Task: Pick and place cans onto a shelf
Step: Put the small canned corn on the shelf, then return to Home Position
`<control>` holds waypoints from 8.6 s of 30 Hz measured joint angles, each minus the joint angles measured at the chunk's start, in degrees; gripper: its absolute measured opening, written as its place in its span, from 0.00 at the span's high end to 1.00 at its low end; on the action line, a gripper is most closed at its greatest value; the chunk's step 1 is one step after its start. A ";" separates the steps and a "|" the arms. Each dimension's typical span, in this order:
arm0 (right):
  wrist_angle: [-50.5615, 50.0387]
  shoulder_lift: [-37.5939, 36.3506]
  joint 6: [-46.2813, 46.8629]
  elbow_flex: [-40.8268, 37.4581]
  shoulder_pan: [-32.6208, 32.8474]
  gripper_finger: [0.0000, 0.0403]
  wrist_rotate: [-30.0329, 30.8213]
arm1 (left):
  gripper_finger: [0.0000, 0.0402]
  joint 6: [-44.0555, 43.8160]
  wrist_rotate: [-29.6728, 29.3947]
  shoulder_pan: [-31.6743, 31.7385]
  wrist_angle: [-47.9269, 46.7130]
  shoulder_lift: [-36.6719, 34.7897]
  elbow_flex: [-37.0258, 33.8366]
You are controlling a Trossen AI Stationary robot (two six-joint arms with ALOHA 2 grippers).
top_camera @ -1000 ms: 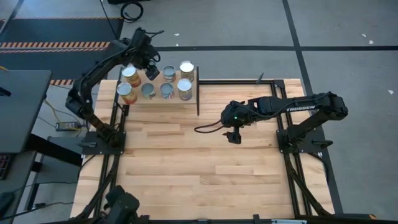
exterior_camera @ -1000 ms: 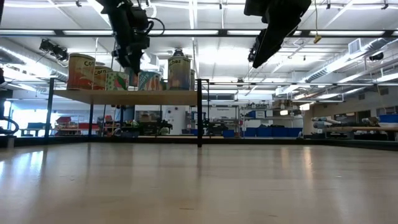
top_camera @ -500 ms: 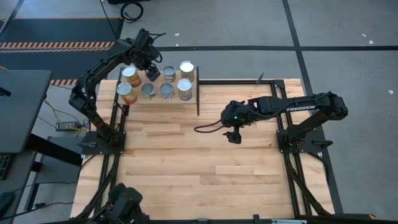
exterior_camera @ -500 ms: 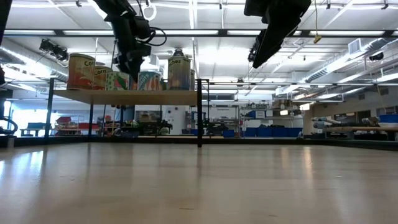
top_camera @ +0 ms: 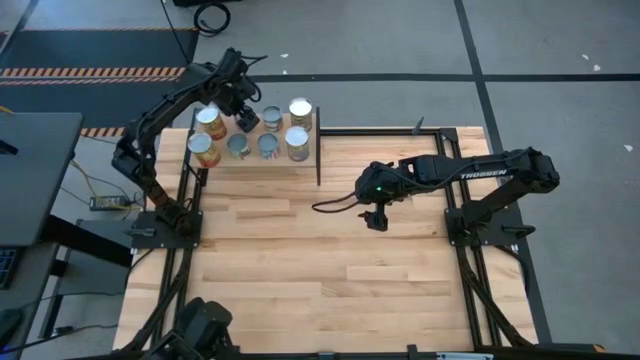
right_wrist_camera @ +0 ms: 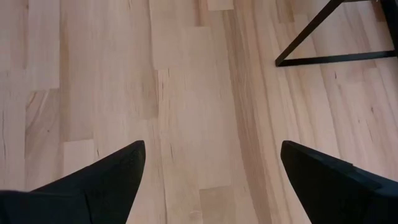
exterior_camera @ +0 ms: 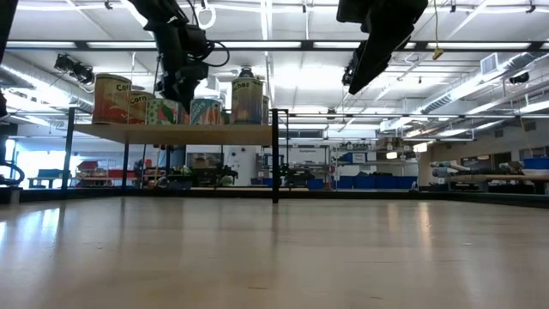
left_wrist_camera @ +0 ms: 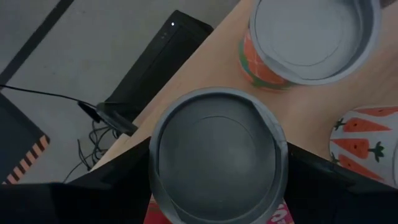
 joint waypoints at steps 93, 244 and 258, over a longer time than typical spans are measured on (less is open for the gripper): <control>53.90 0.00 -18.59 -12.80 -2.62 0.32 -5.60 | 0.24 -9.78 17.66 -34.96 31.75 -40.33 -27.69; 49.29 -78.53 -2.09 -69.48 -1.55 0.63 -6.93 | 0.38 -15.30 5.88 -55.52 71.88 -92.00 -92.80; 49.31 -78.53 -2.09 -69.48 -1.55 0.63 -6.93 | 0.38 -15.32 5.90 -55.52 71.87 -92.00 -92.80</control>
